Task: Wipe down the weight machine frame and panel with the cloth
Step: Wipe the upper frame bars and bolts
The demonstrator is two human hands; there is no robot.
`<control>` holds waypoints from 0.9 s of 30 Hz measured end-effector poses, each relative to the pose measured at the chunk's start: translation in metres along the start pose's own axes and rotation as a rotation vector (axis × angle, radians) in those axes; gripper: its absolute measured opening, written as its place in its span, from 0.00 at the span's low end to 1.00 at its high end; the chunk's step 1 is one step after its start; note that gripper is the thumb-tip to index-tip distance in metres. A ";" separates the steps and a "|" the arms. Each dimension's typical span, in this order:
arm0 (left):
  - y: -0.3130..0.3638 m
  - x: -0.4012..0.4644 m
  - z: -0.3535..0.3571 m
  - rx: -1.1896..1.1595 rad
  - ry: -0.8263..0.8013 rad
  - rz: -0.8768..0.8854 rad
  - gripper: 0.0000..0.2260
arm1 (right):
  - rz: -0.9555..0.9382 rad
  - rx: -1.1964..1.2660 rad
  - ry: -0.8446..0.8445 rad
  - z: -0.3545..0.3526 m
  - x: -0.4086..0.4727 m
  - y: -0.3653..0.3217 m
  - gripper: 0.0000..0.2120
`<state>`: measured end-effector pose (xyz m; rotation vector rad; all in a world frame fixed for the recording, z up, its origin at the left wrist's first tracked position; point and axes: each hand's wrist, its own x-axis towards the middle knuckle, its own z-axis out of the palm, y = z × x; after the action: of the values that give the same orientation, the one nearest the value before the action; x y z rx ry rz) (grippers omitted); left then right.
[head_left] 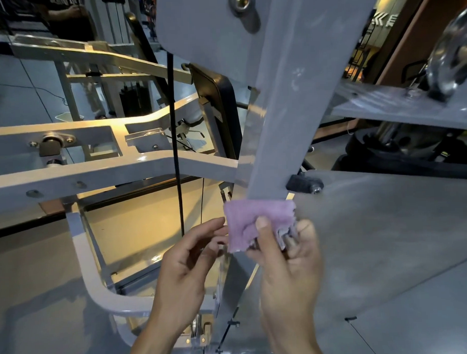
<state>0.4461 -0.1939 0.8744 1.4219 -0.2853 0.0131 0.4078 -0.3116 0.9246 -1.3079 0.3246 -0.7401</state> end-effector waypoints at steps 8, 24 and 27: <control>0.015 0.004 0.003 -0.002 -0.019 0.047 0.14 | -0.067 0.001 -0.019 0.007 0.012 -0.023 0.12; 0.039 0.008 0.013 0.171 -0.074 0.220 0.15 | -0.601 -0.678 -0.052 -0.009 0.028 -0.074 0.22; 0.038 0.007 0.012 0.183 -0.073 0.213 0.15 | -0.632 -0.695 -0.055 -0.011 0.031 -0.074 0.20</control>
<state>0.4437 -0.2012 0.9147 1.5693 -0.5054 0.1655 0.4009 -0.3456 0.9981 -2.1334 0.1131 -1.1746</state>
